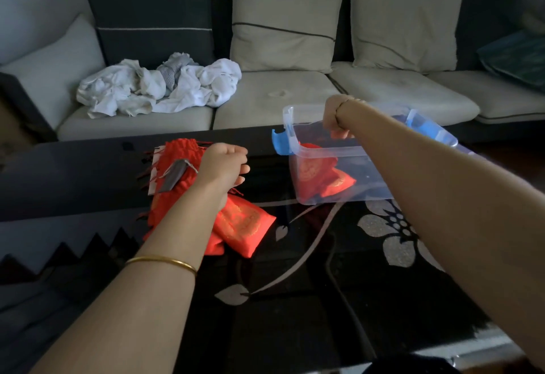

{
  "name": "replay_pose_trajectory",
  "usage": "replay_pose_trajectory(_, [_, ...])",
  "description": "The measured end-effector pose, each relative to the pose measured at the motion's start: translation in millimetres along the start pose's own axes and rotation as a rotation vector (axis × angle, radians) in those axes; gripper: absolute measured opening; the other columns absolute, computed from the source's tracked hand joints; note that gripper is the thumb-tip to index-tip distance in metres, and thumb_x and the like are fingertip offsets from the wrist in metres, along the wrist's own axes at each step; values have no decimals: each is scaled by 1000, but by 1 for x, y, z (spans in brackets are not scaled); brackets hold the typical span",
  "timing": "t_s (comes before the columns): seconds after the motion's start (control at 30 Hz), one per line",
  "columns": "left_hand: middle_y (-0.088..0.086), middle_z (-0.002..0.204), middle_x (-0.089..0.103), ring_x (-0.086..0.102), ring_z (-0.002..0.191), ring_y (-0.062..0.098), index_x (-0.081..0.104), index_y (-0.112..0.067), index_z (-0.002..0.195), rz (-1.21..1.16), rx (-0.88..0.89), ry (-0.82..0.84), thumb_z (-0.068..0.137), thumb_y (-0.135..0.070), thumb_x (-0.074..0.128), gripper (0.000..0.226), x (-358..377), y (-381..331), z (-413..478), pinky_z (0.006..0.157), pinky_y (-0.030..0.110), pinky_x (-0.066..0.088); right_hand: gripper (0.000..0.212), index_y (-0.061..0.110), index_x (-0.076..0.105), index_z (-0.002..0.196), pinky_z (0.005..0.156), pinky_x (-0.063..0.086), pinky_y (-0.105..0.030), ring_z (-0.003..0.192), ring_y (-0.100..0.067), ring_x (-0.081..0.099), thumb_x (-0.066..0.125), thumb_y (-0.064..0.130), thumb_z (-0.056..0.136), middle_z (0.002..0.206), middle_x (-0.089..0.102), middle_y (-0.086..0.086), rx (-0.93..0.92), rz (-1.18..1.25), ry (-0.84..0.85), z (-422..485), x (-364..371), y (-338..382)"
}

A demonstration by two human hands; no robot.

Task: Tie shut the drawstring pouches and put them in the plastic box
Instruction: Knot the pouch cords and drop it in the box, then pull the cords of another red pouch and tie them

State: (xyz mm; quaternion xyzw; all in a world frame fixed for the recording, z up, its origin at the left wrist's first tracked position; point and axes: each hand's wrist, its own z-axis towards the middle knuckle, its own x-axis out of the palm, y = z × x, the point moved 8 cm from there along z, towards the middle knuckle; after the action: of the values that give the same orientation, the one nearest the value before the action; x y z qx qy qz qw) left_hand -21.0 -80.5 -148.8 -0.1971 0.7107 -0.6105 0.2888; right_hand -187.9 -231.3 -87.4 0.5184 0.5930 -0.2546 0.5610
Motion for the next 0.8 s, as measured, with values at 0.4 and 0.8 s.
replay_pose_trajectory(0.4, [9, 80, 57, 53, 62, 19, 64, -6, 94, 7, -102, -242, 89, -5, 44, 21, -56, 47, -43, 60, 26, 43, 45, -3, 46, 125, 38, 44, -14, 84, -34, 66, 55, 21, 89, 111, 63, -24, -240, 256, 59, -63, 164, 78])
replay_pose_trajectory(0.8, [4, 82, 60, 57, 65, 15, 59, -6, 111, 80, -236, -106, 90, -25, 58, 28, -45, 69, -51, 77, 35, 55, 25, 16, 44, 78, 41, 52, -29, 52, -21, 57, 67, 9, 84, 83, 56, -9, -145, 714, 135, -78, 173, 28])
